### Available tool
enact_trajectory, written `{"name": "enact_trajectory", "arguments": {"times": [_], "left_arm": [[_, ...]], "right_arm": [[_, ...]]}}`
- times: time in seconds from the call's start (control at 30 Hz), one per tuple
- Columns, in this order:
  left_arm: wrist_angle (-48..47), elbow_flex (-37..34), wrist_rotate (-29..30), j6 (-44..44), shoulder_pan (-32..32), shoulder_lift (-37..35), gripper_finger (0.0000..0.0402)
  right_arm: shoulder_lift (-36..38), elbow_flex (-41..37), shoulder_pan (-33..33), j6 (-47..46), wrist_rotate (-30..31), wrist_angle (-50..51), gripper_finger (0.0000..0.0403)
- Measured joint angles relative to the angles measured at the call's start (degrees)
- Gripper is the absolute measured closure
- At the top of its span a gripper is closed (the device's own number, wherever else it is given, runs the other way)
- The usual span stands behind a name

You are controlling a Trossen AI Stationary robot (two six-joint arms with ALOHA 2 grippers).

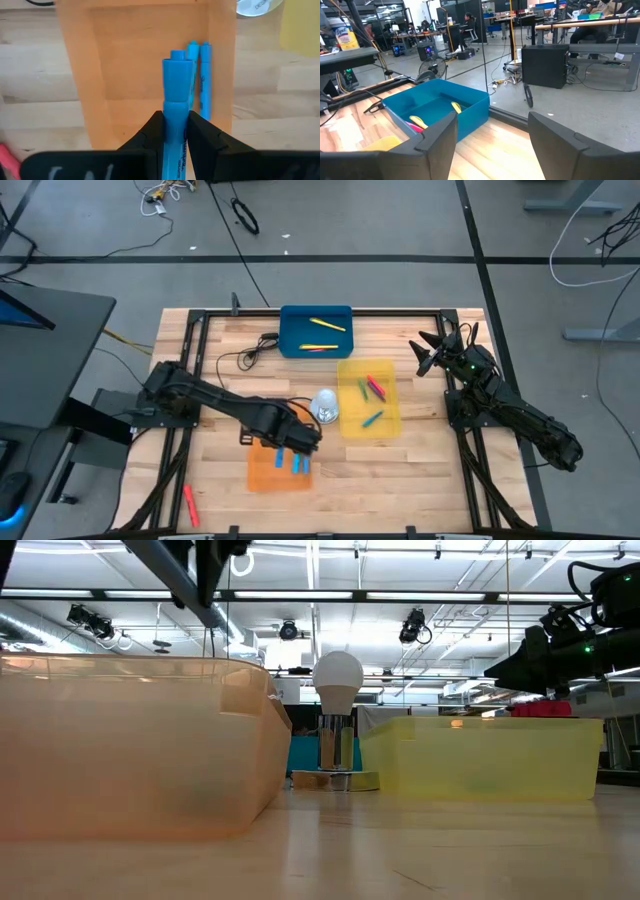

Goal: Pick & Place Markers
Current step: Put the blue highlighter pen into the orange bin

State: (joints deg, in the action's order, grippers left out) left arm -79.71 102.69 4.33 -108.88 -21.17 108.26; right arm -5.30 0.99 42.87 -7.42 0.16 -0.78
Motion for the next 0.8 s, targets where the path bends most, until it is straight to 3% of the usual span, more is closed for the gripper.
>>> {"name": "enact_trajectory", "arguments": {"times": [0.27,0.8], "left_arm": [[2.53,-0.41,-0.44,-0.93,0.11,3.43,0.0337],[17.74,-14.16,-2.60,-2.42,1.18,3.63,0.0337]], "right_arm": [[0.00,0.00,0.00,0.00,-0.01,0.00,0.0158],[0.00,0.00,0.00,0.00,0.00,0.02,0.0158]]}}
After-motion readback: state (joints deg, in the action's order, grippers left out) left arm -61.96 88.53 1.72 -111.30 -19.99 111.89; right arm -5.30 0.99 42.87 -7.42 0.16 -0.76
